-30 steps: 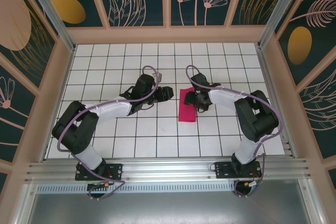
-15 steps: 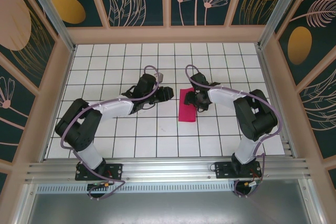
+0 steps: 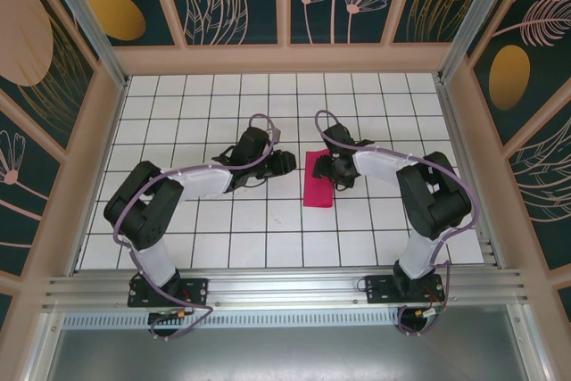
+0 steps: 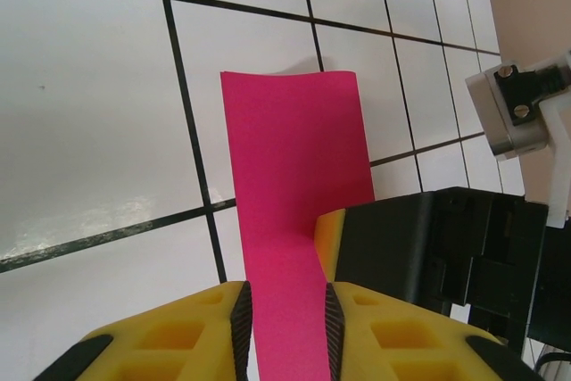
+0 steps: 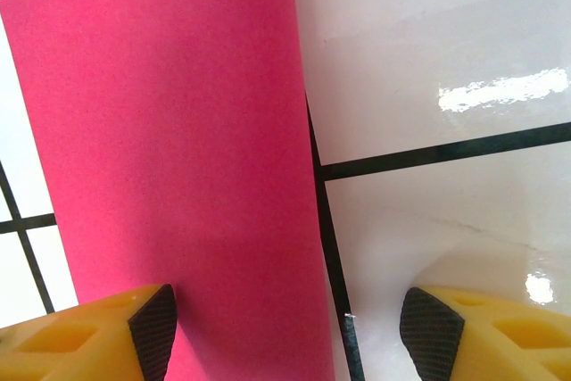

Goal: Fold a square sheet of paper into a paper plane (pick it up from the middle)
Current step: Fold the square sheet of paper in half at the center of the table, then hold the square sheet of paper at the center of the table.

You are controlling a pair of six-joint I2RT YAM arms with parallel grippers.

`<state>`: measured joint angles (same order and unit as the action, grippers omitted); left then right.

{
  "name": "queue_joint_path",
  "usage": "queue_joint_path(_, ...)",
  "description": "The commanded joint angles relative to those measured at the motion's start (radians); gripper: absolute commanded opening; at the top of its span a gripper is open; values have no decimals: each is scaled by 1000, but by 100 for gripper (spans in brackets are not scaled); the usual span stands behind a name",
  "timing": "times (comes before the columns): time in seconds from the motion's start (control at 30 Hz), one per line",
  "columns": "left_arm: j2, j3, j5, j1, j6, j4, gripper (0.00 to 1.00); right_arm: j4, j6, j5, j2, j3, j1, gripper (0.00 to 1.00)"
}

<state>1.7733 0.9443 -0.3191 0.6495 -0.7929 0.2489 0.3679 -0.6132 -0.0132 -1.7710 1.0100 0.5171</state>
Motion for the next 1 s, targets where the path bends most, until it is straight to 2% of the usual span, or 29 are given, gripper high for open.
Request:
queue_joint_path(0.0,28,56,-41,8,-16,18,26,-80,-11,-21,-106,-32,6,73)
queue_joint_path(0.07,47,69,-52,11,-21,19,21,-84,-11,-22,-107,-34,6,74)
queue_joint_path(0.13,67,87,-61,18,-23,20,20,-85,-14,-23,-107,-36,6,74)
queue_joint_path(0.2,94,110,-69,27,-28,15,11,-87,-18,-22,-110,-37,6,74)
queue_joint_path(0.37,151,132,-72,38,-71,21,0,-91,-20,-28,-113,-37,6,74)
queue_joint_path(0.97,268,218,-79,57,-95,-44,0,-91,-22,-34,-118,-34,9,74)
